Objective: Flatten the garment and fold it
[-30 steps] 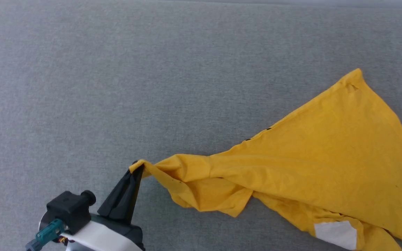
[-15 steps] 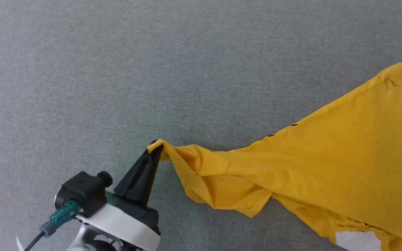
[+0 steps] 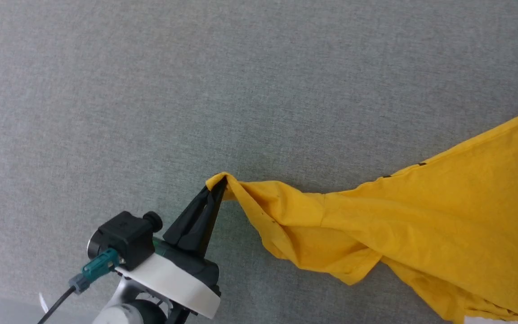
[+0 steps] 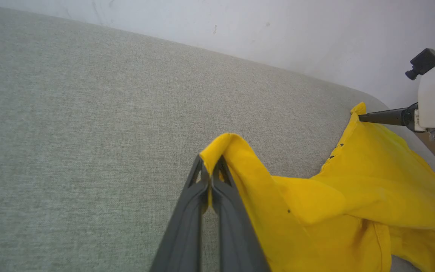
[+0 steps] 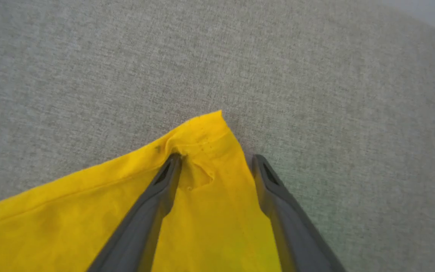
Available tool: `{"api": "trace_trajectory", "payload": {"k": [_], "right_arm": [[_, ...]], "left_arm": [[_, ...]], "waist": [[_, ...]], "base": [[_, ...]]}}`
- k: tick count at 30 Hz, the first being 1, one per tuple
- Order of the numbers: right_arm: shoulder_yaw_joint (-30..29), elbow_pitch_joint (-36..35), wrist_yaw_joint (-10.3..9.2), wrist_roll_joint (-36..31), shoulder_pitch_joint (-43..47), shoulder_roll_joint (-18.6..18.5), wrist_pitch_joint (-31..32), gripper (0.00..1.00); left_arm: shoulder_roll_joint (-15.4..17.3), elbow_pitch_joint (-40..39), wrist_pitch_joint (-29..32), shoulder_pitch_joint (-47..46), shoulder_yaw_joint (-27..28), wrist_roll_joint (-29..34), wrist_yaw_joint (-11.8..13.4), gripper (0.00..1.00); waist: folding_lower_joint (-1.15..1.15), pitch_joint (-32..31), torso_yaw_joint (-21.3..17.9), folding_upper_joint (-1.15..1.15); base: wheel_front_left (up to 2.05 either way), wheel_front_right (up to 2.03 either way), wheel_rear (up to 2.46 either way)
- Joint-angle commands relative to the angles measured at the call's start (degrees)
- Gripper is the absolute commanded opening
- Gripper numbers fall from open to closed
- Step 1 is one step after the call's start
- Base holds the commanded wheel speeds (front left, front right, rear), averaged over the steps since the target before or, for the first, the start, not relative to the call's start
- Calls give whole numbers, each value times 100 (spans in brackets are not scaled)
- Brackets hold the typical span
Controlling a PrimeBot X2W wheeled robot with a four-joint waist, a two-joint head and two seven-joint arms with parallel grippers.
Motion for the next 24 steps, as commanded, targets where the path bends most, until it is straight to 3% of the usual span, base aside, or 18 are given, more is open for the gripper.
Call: {"api": "trace_trajectory", "payload": {"k": [1, 2, 5, 6, 12, 18, 24], "right_arm": [[37, 116, -5, 71, -54, -64, 32, 100], [33, 178, -5, 116, -54, -83, 60, 96], [48, 302, -5, 235, -33, -117, 174, 12], [46, 338, -5, 258, -19, -128, 238, 0], [-96, 285, -5, 251, 25, -58, 214, 0], [-379, -109, -5, 379, -14, 335, -552, 0], [-389, -748, -5, 496, -491, 776, -1102, 0]], "left_arm": [[-10, 15, -38, -113, -21, 22, -36, 0], [-11, 21, -38, -122, -27, 20, -36, 0], [-10, 28, -33, -136, -38, 14, -30, 0], [-8, 30, -32, -138, -39, 12, -26, 0], [19, 68, -62, -121, 6, -29, -4, 0], [79, 170, -400, -340, 174, 100, -1, 0], [506, 404, -656, -1155, 552, 341, -173, 0]], "waist": [[0, 80, 83, 0], [0, 89, 93, 0], [0, 112, 106, 0], [0, 114, 104, 0], [0, -21, 15, 0], [0, -418, -143, 0], [0, -1111, -379, 0]], "base": [[0, 0, 0], [0, 0, 0], [0, 0, 0], [0, 0, 0], [0, 0, 0], [0, 0, 0], [0, 0, 0]]}}
